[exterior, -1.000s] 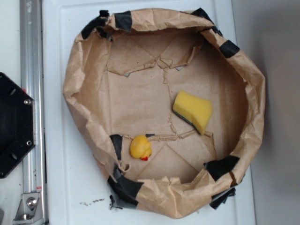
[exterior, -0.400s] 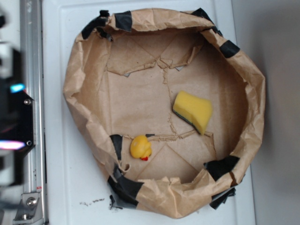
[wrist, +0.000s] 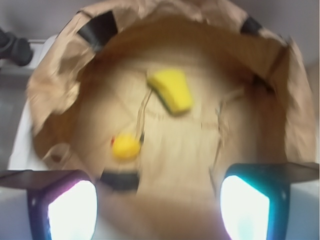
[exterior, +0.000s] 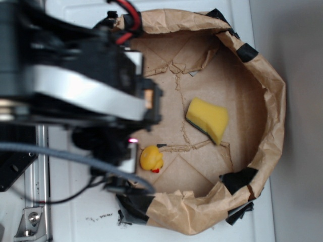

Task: Grab the green sponge.

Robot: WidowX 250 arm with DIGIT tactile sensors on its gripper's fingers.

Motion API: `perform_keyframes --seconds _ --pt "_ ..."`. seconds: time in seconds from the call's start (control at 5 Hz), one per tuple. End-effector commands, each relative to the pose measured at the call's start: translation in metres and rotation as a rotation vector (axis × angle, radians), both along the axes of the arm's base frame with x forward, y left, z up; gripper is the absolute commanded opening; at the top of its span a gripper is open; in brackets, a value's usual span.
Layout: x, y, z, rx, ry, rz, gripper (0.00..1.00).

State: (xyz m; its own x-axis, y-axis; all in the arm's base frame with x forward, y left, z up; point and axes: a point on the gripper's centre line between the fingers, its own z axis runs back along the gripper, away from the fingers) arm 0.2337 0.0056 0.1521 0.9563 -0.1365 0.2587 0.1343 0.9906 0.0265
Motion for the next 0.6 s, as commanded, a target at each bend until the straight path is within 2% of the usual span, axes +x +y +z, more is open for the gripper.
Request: perform_keyframes --seconds 0.0,0.2,0.4 --pt "0.058 0.008 -0.060 0.001 0.047 0.004 1.00" --pt "0.069 0.005 -0.092 0.062 0.105 -0.013 1.00" --pt "0.084 0.017 -0.116 0.100 0.154 0.012 1.00"
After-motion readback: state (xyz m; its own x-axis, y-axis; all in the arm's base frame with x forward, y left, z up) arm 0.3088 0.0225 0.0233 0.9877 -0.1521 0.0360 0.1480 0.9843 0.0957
